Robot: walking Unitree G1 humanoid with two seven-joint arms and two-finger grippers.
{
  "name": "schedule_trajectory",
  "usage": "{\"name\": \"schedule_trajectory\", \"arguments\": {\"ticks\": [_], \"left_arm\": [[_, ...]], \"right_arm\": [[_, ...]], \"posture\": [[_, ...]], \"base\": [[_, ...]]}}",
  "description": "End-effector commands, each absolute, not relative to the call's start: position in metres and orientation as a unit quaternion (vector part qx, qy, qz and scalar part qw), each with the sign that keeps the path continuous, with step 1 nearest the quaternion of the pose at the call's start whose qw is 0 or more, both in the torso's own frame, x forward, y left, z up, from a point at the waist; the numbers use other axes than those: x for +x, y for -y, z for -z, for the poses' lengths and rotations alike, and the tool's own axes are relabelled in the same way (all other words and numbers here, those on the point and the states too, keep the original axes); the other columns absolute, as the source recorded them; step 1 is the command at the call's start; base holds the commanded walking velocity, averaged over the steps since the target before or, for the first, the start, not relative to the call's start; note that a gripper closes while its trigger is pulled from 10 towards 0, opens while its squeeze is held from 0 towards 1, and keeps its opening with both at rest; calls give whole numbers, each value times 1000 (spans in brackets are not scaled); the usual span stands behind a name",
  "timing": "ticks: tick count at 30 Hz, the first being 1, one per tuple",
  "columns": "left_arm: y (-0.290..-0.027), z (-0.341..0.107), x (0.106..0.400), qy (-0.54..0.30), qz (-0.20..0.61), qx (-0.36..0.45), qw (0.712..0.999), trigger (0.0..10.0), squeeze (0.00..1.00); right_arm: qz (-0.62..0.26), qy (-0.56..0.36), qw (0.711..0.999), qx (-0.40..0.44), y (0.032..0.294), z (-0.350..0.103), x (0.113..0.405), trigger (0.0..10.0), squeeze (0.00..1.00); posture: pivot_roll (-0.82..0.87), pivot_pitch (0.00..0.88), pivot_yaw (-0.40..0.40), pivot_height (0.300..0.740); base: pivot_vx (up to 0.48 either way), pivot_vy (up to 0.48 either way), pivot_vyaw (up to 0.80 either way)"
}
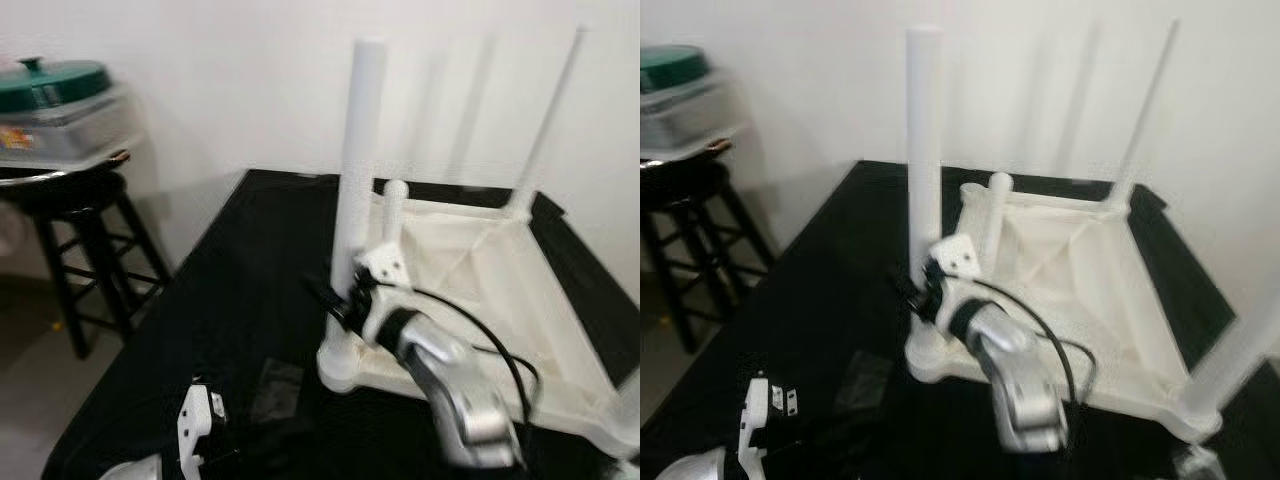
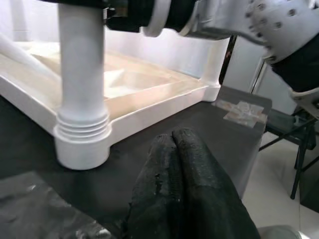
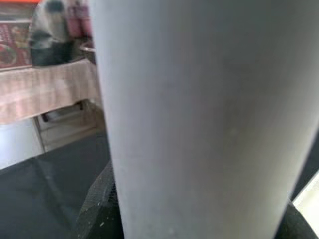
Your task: Building children table
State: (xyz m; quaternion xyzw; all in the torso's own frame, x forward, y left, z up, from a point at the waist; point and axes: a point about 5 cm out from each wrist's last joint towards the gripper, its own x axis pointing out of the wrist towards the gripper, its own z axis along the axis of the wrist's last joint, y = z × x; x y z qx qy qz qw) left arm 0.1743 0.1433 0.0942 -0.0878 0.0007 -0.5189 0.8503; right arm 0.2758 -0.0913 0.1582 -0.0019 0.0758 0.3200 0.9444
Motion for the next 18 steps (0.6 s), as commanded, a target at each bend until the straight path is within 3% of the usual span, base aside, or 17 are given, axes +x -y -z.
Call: {"name": "schedule_trajectory", "arguments": {"ticks": [1,3,4,6,7,15,18], "left_arm": [[-144,-97,177,-2,523,-76,849,7255,0],[-144,-97,177,-3,525,-77,848,7255,0],[-144,-97,177,-4,526,-77,847,7490,0],[-144,-97,177,-5,527,-77,847,7490,0],[-144,-97,177,-6,526,-77,847,8078,0],[-144,-97,177,-11,519,-77,851,8196,0],[-144,-96,177,-15,517,-77,852,8392,0]], "right_arm": [[-315,-210,925,13,93,-115,270,0,0],[-314,-208,926,8,93,-116,274,0,0],[-315,-205,927,5,91,-118,277,9686,0],[-313,-203,928,5,90,-119,278,9686,0],[-353,-177,918,40,83,-128,277,10000,1000],[-353,-144,922,59,85,-143,276,10000,1000],[-389,-116,911,73,90,-151,273,10000,1000]], "posture": [[-21,0,10,740],[-21,0,10,740],[-18,0,6,740],[-18,0,6,740],[-18,0,1,740],[-23,0,-2,740],[-32,0,0,740]], "base": [[0,0,0],[0,0,0],[0,0,0],[0,0,0],[0,0,0],[0,0,0],[0,0,0]]}}
